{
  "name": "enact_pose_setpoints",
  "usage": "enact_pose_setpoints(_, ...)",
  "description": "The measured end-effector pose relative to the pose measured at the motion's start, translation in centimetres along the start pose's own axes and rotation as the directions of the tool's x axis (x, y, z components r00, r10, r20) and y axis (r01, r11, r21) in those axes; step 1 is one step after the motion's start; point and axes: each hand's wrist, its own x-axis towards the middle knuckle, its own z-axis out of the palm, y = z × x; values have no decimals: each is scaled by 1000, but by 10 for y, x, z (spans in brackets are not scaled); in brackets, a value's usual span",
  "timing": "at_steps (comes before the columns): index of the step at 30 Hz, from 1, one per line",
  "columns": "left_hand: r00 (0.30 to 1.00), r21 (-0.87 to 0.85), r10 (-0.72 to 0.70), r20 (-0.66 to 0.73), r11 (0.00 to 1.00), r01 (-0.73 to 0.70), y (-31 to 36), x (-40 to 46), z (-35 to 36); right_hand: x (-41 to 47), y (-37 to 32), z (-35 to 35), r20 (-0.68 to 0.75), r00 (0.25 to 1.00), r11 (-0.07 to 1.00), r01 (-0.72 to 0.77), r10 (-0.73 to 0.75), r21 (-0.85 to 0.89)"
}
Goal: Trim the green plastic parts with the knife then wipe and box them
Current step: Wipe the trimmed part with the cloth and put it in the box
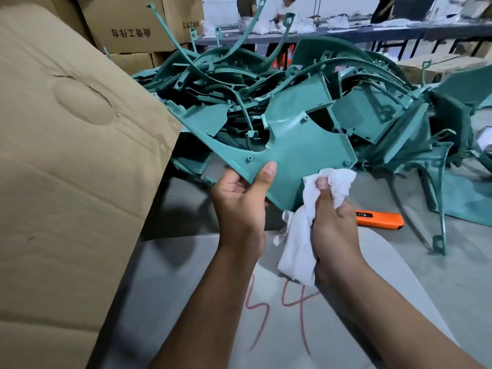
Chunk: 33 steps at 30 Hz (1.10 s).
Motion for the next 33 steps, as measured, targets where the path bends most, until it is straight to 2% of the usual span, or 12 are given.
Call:
enact_pose_setpoints(4, 993, -43, 12, -118, 999, -17, 3, 3, 1, -5, 7, -1, 61, 996, 977, 76, -65, -199)
enact_pose_setpoints(8, 992, -129, 5, -125, 991, -22, 5, 4, 2, -14, 11, 3, 217, 976, 957, 32, 33, -287)
enact_pose_setpoints(10, 998, -162, -34, -55, 986, 25, 4, 3, 1, -16, 3, 4, 182, 979, 987, -67, 93, -143)
enact_pose_setpoints(13, 979, -52, -106, 173, 992, 117, 3, 0, -6, -4, -11, 2, 117, 975, 936, -213, 187, 280)
enact_pose_setpoints(14, 953, 6, -150, 263, 988, 154, 4, 1, -9, 5, -16, -2, 84, 971, 900, -239, 223, 365)
enact_pose_setpoints(16, 856, -21, -265, 443, 952, 306, 7, 6, -17, 20, -24, -21, 66, 967, 889, -251, 245, 382)
enact_pose_setpoints(19, 780, -26, -437, 447, 866, 500, 15, 20, -30, 31, -36, -53, 181, 968, 948, -217, 176, 235)
enact_pose_setpoints(21, 720, 37, -526, 454, 818, 574, 20, 28, -41, 38, -44, -69, 209, 954, 976, -219, 217, -14)
enact_pose_setpoints(24, 641, 170, -597, 483, 782, 600, 27, 32, -50, 46, -61, -76, 220, 920, 847, -177, 323, -500)
enact_pose_setpoints(26, 618, 282, -624, 479, 776, 565, 28, 25, -46, 43, -65, -76, 252, 909, 757, -98, 332, -646)
enact_pose_setpoints(29, 607, 471, -643, 467, 762, 445, 22, 10, -34, 36, -64, -71, 265, 907, 677, -30, 328, -736)
enact_pose_setpoints(33, 733, 381, -615, 290, 777, 501, 16, 1, -20, 37, -53, -63, 207, 950, 836, -89, 235, -541)
